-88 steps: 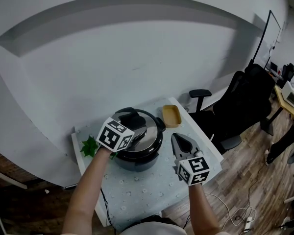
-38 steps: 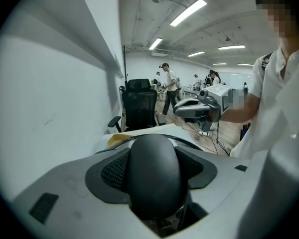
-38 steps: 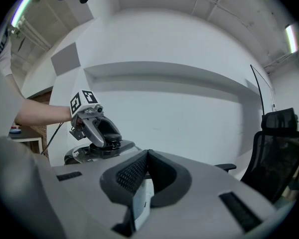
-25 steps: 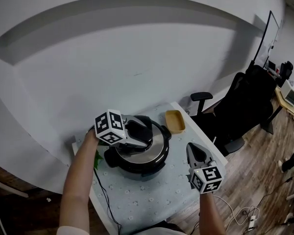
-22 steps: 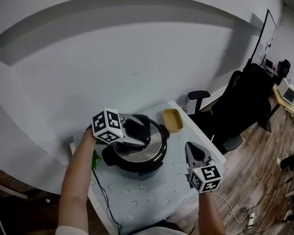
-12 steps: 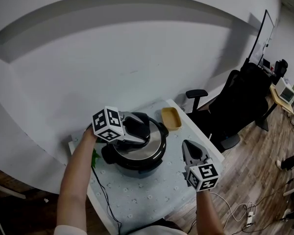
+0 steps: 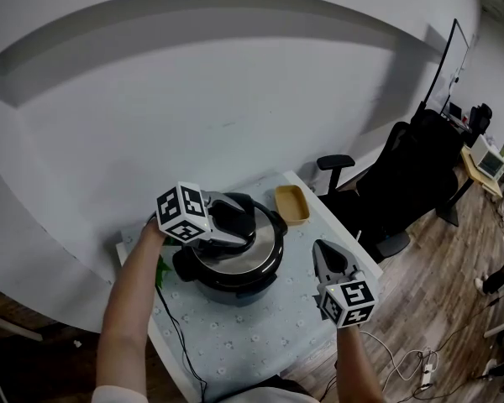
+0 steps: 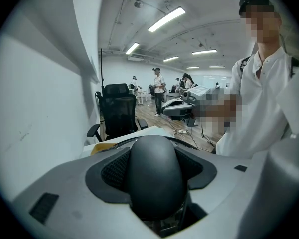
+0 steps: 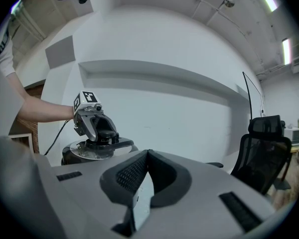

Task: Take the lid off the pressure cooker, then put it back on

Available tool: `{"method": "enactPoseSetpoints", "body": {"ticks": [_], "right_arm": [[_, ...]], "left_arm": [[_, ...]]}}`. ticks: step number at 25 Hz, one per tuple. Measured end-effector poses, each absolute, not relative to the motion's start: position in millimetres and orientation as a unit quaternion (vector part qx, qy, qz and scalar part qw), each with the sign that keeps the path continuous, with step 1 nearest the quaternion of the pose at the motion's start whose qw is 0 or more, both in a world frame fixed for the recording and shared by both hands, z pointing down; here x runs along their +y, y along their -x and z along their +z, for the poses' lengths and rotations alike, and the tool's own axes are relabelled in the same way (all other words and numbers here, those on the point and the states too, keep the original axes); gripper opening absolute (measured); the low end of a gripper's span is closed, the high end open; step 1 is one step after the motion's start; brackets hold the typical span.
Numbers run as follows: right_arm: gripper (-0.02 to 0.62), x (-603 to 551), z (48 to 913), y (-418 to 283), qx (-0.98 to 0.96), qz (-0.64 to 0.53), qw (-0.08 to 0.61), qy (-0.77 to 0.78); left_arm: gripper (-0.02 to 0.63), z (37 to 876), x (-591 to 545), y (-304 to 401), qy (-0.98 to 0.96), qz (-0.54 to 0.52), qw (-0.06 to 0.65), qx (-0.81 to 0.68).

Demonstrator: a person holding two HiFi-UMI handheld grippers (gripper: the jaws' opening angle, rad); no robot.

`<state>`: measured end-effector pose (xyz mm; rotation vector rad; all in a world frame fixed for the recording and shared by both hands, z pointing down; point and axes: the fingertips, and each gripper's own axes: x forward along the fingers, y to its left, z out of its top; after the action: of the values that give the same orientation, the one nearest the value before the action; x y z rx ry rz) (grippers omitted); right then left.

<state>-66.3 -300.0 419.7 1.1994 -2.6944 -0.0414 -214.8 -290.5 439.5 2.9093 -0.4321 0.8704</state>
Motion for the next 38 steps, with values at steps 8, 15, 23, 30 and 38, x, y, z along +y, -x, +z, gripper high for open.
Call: {"method": "enactPoseSetpoints", "body": {"ticks": [8, 15, 23, 30, 38], "right_arm": [[0.002, -301.6, 417.2, 71.9, -0.913, -0.014, 0.092, -0.396], [0.002, -297.1, 410.4, 72.5, -0.917, -0.019, 0.083, -0.39], [0.002, -284.9, 395.1, 59.1, -0.916, -0.026, 0.067, -0.394], [0.002, -271.2, 385.6, 20.8, -0.907, -0.032, 0.058, -0.416], [0.002, -260.8, 372.6, -48.3, -0.888, -0.036, 0.052, -0.455]], "left_arm": [[0.275, 409.3, -291.1, 215.4, -0.95, 0.272, 0.028, -0.15], [0.275, 378.8, -286.0, 214.1, -0.946, 0.275, 0.01, -0.17], [0.275, 357.7, -275.5, 198.4, -0.942, 0.275, 0.011, -0.194], [0.275, 354.1, -271.3, 155.7, -0.939, 0.266, 0.014, -0.216], [0.275, 353.8, -271.7, 77.9, -0.94, 0.274, 0.011, -0.201]]}}
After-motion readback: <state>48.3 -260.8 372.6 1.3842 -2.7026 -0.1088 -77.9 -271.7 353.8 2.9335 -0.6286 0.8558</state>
